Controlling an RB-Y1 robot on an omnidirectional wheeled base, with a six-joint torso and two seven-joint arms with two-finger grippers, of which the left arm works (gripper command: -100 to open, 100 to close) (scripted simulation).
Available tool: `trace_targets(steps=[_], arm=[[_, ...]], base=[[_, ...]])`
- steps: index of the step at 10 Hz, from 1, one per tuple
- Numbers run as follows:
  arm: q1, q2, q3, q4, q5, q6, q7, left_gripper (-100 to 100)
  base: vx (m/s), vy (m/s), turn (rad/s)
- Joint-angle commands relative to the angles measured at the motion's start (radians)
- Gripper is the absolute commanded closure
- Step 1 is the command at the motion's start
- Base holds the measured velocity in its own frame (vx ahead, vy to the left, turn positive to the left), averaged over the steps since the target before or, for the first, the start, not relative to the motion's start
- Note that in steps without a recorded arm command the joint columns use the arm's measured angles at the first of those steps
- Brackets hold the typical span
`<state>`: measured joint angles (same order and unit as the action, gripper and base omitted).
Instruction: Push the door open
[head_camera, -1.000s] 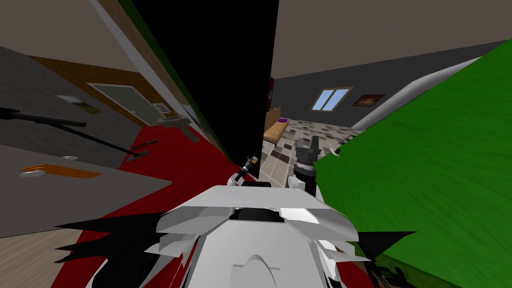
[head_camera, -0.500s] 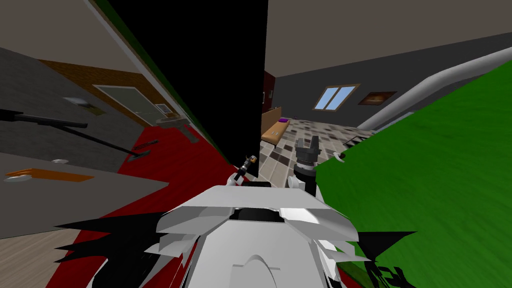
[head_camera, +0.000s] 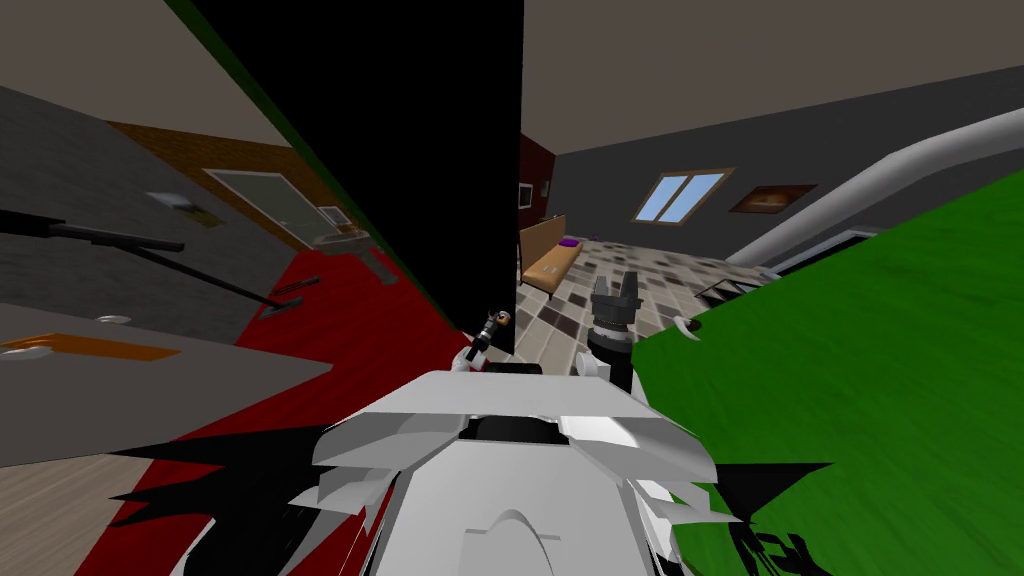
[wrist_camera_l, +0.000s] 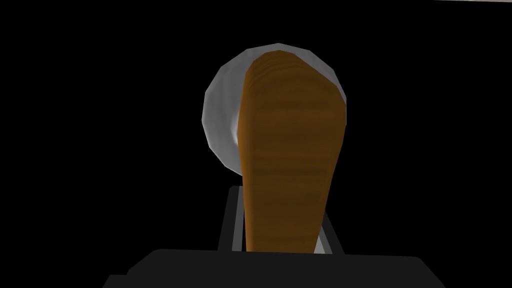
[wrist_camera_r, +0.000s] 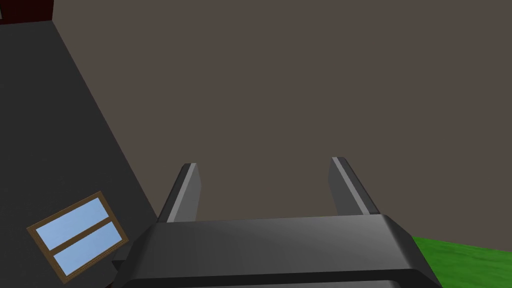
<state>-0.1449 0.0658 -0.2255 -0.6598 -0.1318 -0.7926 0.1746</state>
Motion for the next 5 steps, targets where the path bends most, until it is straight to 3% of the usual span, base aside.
trace_targets(steps=[1, 5], arm=[[-0.020, 0.006, 0.029, 0.019, 0.014, -0.013, -0.011, 100], [-0.019, -0.002, 0.081, 0.024, 0.040, -0.008, -0.039, 100]], base=[[0.120, -0.116, 0.059], [0.137, -0.145, 0.060]])
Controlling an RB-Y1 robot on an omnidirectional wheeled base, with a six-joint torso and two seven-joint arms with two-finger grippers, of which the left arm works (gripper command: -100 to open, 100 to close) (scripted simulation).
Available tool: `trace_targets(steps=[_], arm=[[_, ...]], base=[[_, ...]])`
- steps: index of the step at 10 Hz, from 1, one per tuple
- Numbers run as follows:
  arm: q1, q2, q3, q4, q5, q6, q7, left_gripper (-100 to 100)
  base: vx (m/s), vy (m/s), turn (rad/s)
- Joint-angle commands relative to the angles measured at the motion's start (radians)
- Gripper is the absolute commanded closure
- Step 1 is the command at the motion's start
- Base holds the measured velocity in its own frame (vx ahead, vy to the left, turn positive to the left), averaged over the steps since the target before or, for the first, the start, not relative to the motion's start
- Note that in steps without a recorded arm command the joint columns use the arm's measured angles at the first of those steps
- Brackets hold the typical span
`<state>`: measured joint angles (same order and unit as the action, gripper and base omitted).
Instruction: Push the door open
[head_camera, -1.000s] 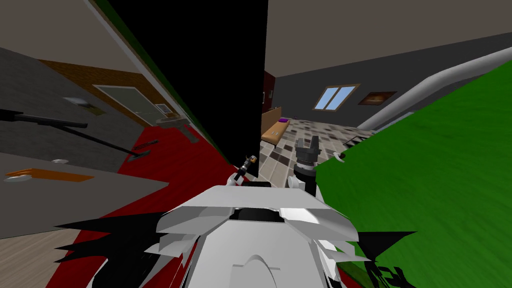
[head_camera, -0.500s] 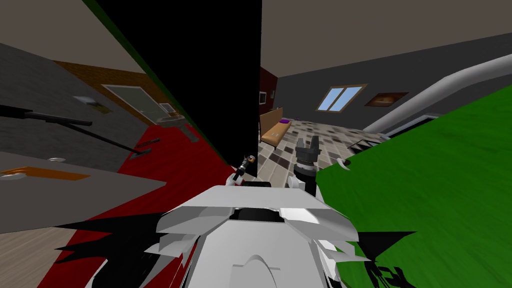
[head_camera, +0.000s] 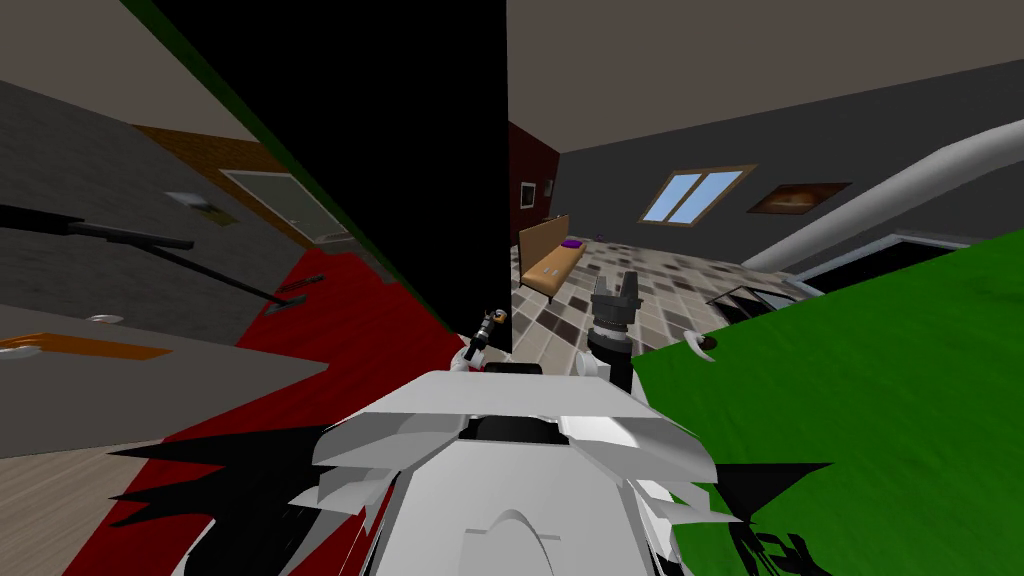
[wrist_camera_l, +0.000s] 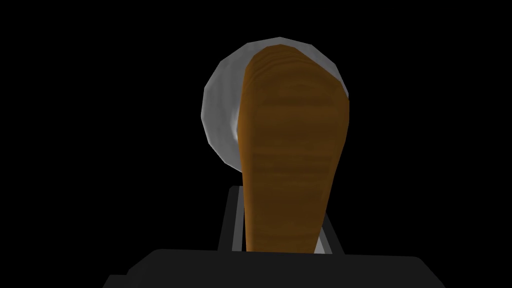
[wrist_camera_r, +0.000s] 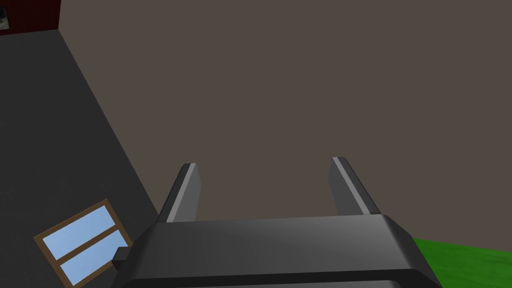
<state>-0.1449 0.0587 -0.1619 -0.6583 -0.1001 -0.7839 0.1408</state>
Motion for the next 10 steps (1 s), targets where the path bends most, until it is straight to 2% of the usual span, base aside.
trace_targets(steps=[1, 6, 7, 10], arm=[[-0.019, 0.001, 0.032, 0.024, 0.016, -0.015, -0.014, 100], [-0.019, -0.014, 0.077, 0.028, 0.039, -0.011, -0.039, 100], [-0.016, -0.006, 0.077, 0.033, 0.038, -0.011, -0.036, 100], [-0.018, 0.012, 0.110, 0.033, 0.056, -0.011, -0.049, 100]], base=[[0.136, -0.145, 0.070], [0.154, -0.155, 0.060], [0.078, -0.042, 0.029], [0.154, -0.084, 0.042]])
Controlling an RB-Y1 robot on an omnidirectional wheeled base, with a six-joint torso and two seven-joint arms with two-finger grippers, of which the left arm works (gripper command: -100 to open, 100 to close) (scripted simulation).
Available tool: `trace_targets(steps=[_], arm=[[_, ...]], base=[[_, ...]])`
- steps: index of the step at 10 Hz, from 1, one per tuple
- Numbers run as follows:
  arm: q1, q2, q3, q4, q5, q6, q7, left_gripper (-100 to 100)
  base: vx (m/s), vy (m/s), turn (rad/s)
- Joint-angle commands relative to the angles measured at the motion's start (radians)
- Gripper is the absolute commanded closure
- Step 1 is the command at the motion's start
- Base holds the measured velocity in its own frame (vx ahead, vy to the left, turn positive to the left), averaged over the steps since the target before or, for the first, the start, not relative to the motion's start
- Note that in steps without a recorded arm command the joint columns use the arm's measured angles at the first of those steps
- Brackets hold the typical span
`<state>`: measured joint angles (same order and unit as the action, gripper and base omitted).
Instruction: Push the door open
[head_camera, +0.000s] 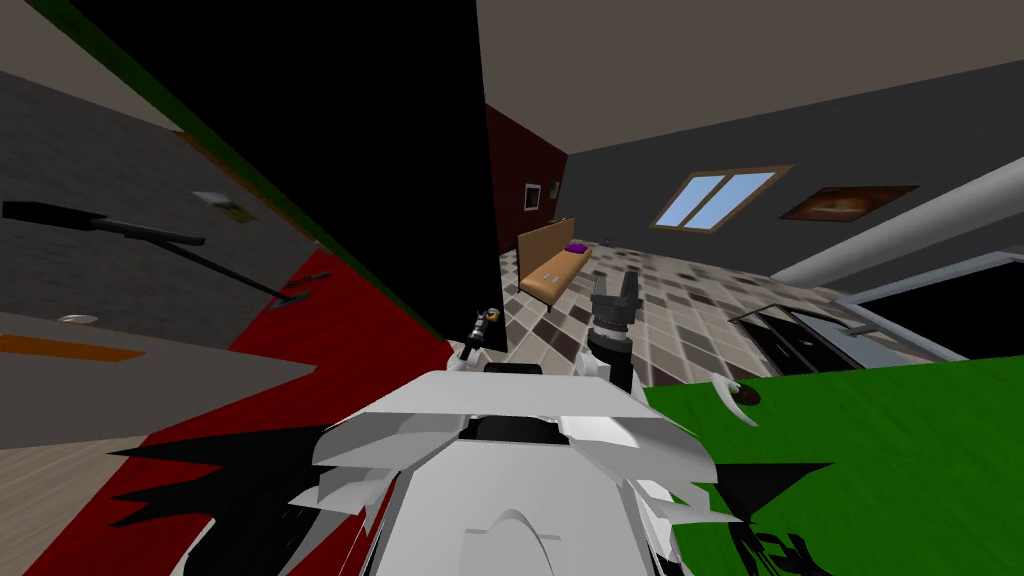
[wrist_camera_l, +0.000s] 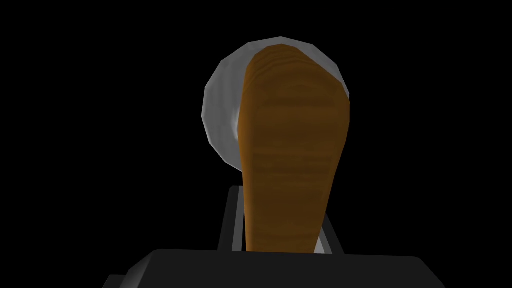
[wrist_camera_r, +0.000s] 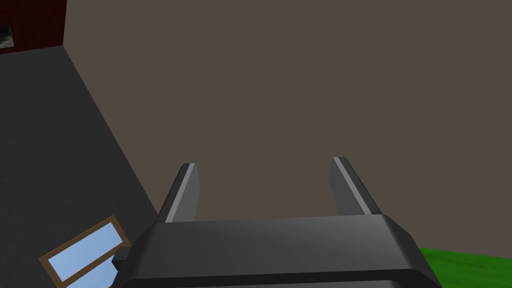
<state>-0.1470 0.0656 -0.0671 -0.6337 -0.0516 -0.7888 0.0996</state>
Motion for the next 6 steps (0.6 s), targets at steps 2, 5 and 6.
trace_targets(steps=[2, 5, 6], arm=[[-0.016, 0.012, 0.033, 0.010, 0.017, -0.007, -0.015, 100], [-0.016, 0.020, 0.059, 0.012, 0.031, -0.007, -0.027, 100], [-0.016, 0.020, 0.059, 0.012, 0.031, -0.007, -0.027, 100]], base=[[0.193, -0.095, 0.051], [0.195, -0.088, 0.051], [0.075, -0.028, -0.007]])
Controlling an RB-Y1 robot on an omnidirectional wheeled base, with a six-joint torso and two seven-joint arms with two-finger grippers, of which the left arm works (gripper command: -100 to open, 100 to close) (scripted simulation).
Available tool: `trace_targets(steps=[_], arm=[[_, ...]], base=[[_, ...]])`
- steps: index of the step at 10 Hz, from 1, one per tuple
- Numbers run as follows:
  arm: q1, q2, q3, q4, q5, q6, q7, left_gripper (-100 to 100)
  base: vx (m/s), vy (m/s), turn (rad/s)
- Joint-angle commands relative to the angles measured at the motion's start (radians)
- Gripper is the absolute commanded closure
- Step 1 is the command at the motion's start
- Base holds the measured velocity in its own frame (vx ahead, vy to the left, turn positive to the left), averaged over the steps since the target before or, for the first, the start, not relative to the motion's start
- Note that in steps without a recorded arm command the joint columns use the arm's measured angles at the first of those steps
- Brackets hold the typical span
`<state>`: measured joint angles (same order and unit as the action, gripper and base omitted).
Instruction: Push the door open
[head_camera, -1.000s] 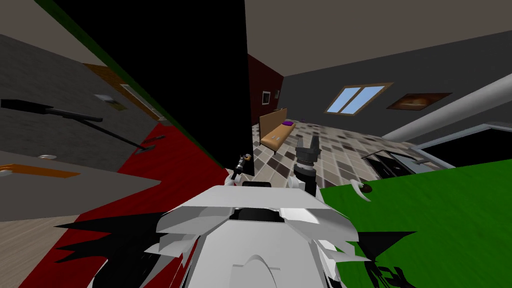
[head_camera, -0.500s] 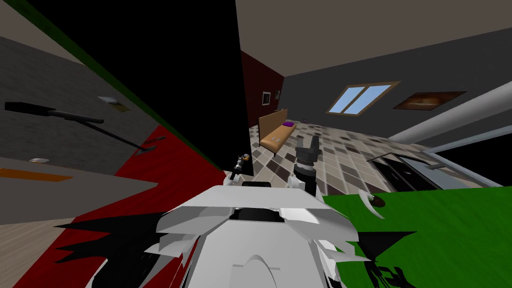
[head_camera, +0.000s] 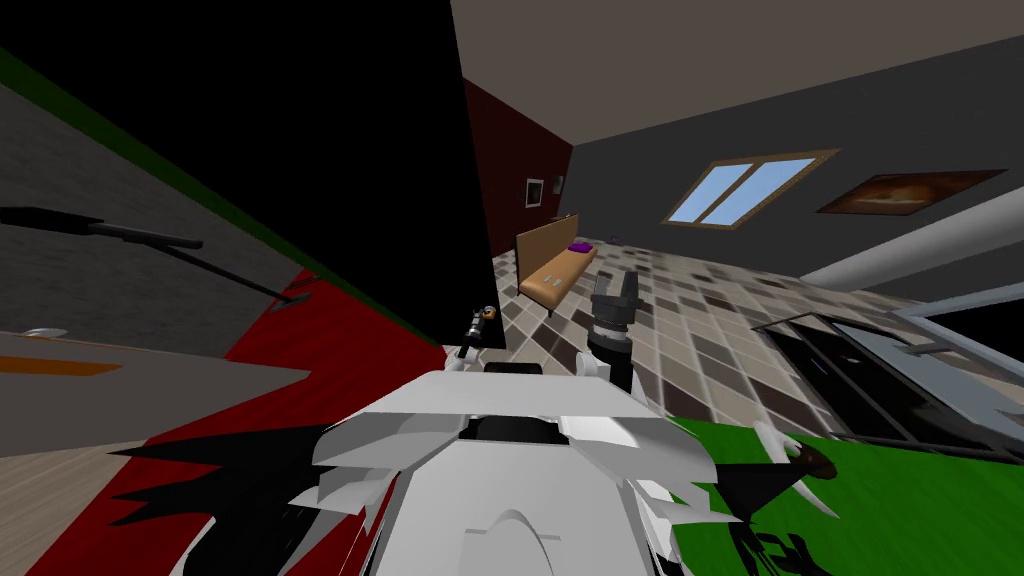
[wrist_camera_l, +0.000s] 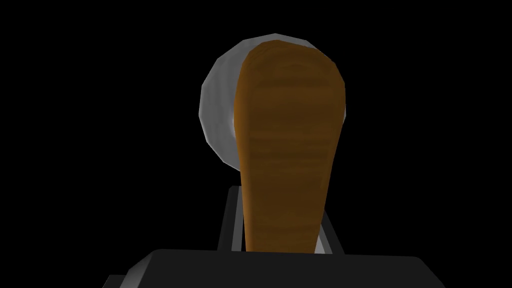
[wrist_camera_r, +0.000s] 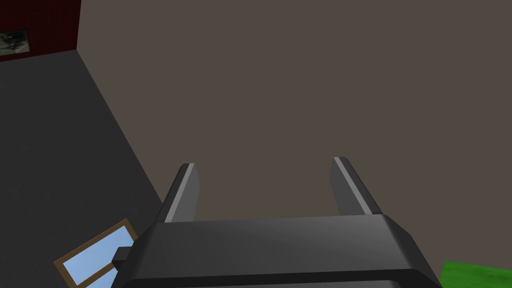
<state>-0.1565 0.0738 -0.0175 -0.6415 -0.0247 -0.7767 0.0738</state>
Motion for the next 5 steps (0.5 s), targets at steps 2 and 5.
trace_targets(steps=[2, 5], arm=[[-0.007, 0.017, 0.039, 0.023, 0.020, -0.019, -0.013, 100], [-0.007, 0.020, 0.069, 0.025, 0.036, -0.019, -0.026, 100]], base=[[0.175, -0.089, 0.074], [0.140, -0.088, 0.053]])
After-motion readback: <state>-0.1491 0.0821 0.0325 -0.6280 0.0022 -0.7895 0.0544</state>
